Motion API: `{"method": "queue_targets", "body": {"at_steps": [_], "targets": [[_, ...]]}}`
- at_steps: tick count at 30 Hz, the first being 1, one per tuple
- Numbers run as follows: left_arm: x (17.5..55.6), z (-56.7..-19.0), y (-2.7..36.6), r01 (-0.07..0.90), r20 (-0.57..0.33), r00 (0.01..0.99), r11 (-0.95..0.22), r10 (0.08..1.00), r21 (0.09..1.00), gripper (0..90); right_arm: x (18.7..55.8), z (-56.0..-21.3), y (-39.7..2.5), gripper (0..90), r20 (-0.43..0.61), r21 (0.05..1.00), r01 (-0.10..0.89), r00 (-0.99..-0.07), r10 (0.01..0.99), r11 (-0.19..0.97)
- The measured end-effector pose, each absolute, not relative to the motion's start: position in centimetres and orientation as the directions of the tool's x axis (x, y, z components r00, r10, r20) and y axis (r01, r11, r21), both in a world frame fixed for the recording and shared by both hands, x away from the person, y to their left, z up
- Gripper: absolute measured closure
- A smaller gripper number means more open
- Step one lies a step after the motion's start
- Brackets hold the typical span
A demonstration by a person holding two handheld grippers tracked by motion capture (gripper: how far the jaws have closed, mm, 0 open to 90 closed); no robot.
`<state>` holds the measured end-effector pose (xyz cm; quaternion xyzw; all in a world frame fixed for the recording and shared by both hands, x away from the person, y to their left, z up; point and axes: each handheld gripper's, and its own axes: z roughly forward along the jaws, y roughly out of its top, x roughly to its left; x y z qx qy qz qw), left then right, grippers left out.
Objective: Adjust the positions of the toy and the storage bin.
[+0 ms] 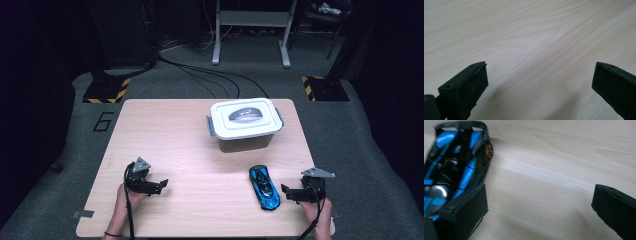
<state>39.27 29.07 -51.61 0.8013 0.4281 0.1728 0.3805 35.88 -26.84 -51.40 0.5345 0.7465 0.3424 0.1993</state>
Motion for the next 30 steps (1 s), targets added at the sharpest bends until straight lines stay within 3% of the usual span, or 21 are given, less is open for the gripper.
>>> {"method": "queue_targets", "body": {"at_steps": [9, 30], "targets": [[41.1, -48.1, 26.5, 0.487, -0.008, 0.657, -0.416, 0.753, 0.768, 0.3, 36.2, -52.7, -26.3, 0.0, 0.030, 0.707, 0.668, -0.355, 0.934, 0.231], [45.9, -42.8, 20.6, 0.397, -0.022, 0.742, -0.413, 0.670, 0.820, 0.4, 36.0, -52.9, -26.3, 0.0, -0.003, 0.717, 0.650, -0.360, 0.933, 0.253]]}}
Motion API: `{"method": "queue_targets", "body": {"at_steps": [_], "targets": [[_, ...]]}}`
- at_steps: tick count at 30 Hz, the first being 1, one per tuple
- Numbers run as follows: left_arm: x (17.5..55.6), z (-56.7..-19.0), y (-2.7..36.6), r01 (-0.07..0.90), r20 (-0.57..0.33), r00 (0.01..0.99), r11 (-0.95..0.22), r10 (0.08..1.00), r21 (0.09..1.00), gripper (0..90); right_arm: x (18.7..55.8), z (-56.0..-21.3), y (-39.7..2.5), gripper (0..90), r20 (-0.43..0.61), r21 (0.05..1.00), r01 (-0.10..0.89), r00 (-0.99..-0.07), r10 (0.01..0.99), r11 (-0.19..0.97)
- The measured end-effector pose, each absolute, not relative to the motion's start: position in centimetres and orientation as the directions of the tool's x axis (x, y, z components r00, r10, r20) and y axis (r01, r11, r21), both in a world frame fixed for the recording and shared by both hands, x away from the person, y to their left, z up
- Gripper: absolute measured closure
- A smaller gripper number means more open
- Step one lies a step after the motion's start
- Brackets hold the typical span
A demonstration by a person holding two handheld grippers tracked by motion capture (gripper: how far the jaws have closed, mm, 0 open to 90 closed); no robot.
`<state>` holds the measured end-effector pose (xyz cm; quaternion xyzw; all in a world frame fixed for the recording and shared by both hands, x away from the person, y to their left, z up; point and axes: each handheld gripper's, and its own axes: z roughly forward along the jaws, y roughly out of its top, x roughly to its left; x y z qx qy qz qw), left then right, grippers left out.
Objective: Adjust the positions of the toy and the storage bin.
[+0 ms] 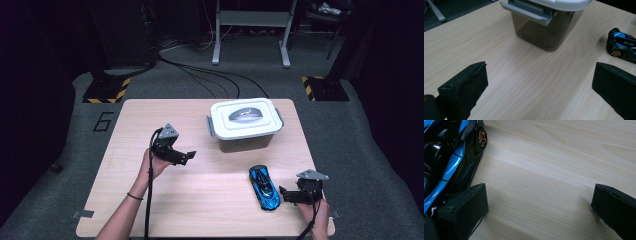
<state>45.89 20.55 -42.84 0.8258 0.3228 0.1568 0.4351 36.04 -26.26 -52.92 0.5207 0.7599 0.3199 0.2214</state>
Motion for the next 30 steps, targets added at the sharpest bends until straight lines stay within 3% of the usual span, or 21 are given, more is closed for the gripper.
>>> {"method": "queue_targets", "body": {"at_steps": [13, 30], "targets": [[49.3, -40.0, 16.1, 0.348, -0.008, 0.776, -0.417, 0.631, 0.839, 2.3, 36.0, -52.9, -26.4, 1.0, -0.005, 0.719, 0.646, -0.362, 0.932, 0.255], [53.6, -38.3, 8.5, 0.305, 0.051, 0.793, -0.469, 0.607, 0.829, 15.0, 36.0, -52.9, -26.3, 1.6, 0.001, 0.722, 0.647, -0.354, 0.935, 0.244]]}}
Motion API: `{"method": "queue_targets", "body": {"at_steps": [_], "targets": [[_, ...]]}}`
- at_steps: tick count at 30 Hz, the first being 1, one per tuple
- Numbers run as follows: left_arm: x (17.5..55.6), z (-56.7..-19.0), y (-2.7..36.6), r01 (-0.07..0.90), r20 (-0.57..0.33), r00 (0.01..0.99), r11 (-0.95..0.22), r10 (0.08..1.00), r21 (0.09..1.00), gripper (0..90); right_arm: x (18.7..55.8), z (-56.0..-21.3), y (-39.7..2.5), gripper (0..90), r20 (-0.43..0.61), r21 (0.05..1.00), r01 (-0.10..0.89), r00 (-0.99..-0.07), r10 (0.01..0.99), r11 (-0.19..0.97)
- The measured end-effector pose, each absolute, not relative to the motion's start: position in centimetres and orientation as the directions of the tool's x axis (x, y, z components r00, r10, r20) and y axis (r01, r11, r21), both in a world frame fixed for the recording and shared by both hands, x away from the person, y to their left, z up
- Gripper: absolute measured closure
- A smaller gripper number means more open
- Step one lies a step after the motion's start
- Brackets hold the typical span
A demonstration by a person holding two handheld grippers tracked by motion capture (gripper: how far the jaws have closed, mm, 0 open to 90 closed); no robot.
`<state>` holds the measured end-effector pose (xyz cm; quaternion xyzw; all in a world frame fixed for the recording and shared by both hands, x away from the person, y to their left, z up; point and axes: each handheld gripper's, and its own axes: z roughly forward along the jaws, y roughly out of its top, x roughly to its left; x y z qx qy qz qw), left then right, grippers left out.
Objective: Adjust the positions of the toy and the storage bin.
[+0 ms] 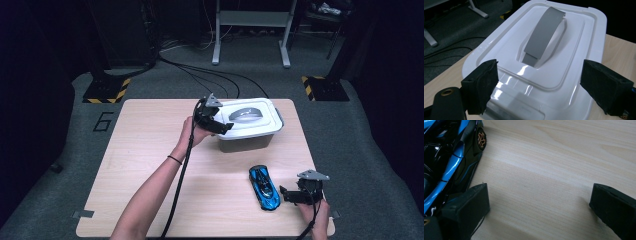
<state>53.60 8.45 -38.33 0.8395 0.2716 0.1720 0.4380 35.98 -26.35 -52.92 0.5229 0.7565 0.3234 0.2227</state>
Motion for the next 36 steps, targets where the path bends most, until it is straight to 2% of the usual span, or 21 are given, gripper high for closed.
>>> {"method": "queue_targets", "body": {"at_steps": [4, 12, 18, 23, 36], "targets": [[54.3, -38.6, 7.2, 0.317, 0.030, 0.783, -0.440, 0.621, 0.840, 21.7, 36.0, -52.9, -26.4, 2.0, -0.001, 0.722, 0.645, -0.358, 0.934, 0.249], [55.7, -39.1, 5.2, 0.327, 0.042, 0.775, -0.456, 0.631, 0.828, 36.9, 36.0, -52.9, -26.3, 2.2, 0.006, 0.724, 0.648, -0.351, 0.936, 0.239], [55.9, -39.6, 4.7, 0.321, 0.068, 0.768, -0.474, 0.637, 0.820, 55.8, 35.9, -52.9, -26.4, 2.4, 0.001, 0.722, 0.646, -0.357, 0.934, 0.247], [55.2, -39.9, 4.5, 0.229, 0.211, 0.768, -0.567, 0.604, 0.791, 61.8, 35.9, -52.9, -26.3, 2.5, 0.001, 0.722, 0.647, -0.357, 0.934, 0.247], [54.3, -40.1, 6.3, 0.189, 0.218, 0.792, -0.569, 0.570, 0.800, 63.7, 35.9, -52.9, -26.3, 2.9, 0.000, 0.724, 0.645, -0.354, 0.935, 0.244]]}}
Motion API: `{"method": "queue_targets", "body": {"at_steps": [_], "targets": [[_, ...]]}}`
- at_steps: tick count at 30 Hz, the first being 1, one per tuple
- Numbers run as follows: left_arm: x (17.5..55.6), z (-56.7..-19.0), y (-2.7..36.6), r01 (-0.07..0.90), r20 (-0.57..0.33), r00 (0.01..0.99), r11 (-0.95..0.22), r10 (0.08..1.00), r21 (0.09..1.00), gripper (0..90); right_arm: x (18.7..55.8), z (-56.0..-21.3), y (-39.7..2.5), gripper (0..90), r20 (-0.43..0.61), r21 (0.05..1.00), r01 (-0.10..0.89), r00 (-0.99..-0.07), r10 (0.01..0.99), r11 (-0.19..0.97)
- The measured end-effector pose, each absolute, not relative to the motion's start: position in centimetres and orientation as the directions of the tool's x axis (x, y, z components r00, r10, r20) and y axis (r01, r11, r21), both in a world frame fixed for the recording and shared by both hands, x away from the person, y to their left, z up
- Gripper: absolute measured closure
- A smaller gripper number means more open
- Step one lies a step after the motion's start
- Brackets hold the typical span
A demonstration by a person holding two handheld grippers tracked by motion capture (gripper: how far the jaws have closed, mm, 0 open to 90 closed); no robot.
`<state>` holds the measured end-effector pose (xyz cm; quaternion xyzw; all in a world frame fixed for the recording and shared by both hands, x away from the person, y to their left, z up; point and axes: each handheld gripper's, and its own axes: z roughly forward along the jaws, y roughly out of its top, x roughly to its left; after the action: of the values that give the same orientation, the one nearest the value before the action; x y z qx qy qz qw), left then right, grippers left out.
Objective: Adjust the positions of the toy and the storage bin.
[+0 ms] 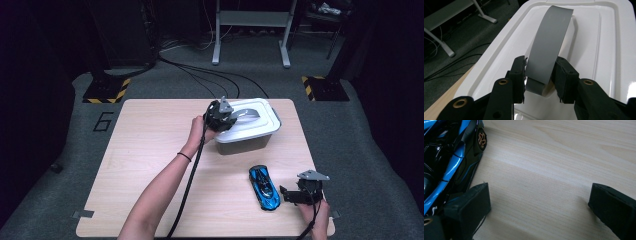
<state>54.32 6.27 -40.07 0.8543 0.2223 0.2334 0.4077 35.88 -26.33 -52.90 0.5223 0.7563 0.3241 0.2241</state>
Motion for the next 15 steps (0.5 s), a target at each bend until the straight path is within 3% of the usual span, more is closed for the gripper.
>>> {"method": "queue_targets", "body": {"at_steps": [15], "targets": [[53.2, -40.0, 10.2, 0.153, 0.202, 0.841, -0.579, 0.501, 0.801, 63.6, 35.9, -52.9, -26.3, 3.4, -0.001, 0.728, 0.642, -0.349, 0.937, 0.240]]}}
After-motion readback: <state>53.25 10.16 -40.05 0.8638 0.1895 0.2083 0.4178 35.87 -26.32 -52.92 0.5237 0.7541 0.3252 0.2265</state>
